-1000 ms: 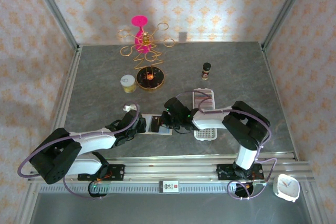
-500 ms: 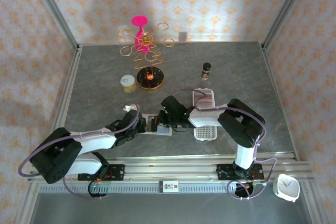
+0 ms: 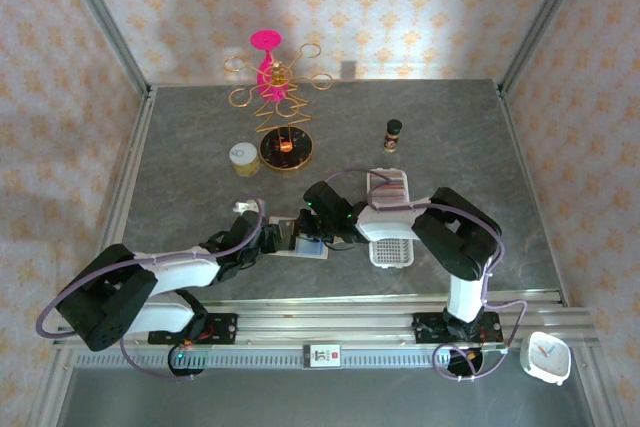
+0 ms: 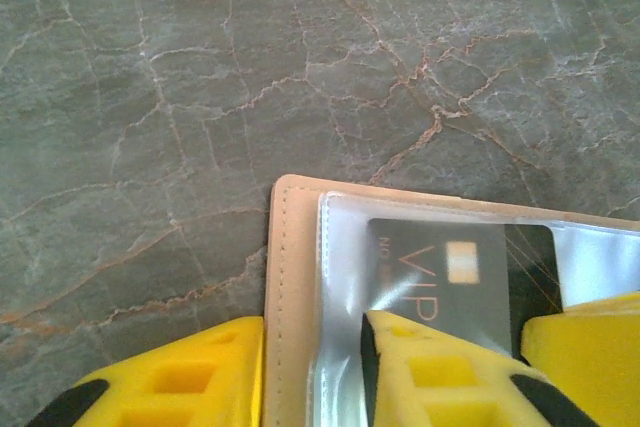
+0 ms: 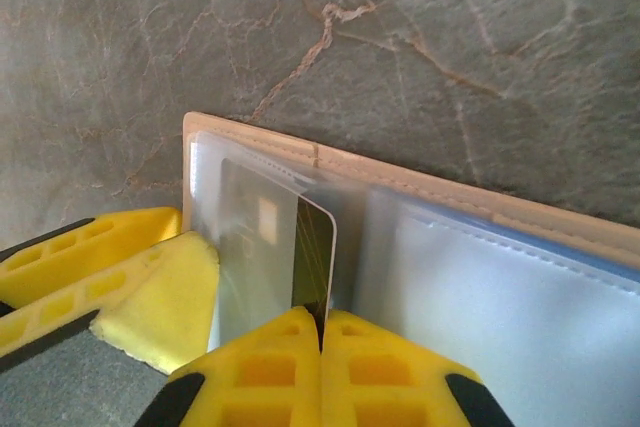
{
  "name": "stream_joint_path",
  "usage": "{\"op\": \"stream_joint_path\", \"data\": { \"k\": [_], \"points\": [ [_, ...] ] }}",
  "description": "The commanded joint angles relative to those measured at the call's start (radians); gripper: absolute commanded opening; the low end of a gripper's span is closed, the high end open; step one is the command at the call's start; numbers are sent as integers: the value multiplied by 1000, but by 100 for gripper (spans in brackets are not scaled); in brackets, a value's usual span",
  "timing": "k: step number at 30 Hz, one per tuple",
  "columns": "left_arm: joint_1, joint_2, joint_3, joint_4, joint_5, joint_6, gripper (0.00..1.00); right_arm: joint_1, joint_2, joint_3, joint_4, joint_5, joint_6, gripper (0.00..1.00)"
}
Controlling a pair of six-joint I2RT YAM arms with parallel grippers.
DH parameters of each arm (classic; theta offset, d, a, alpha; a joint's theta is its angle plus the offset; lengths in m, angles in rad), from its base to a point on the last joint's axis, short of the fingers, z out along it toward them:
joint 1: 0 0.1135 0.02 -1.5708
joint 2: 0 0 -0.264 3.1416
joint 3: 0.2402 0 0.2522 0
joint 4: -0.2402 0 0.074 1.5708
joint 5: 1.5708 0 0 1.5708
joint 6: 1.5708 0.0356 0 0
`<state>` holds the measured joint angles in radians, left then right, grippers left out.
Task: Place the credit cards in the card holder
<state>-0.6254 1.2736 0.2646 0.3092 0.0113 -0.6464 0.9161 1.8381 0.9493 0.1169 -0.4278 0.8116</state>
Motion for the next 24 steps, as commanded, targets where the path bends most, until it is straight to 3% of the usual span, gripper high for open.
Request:
{"op": "stream_joint_path", "data": {
  "k": [1, 10, 18, 24],
  "points": [
    [-14, 13, -29, 31, 164, -35, 32, 12, 24, 22, -9, -3, 19, 1],
    [-14, 1, -46, 14, 128, -38, 34, 13, 19, 20, 3, 2, 48, 5],
    [-13, -5, -53, 17, 130, -41, 34, 13, -78, 7, -135, 109, -14, 28],
    [-13, -8, -57, 25, 141, -44, 34, 13, -133, -26, -201, 149, -29, 35]
  ]
}}
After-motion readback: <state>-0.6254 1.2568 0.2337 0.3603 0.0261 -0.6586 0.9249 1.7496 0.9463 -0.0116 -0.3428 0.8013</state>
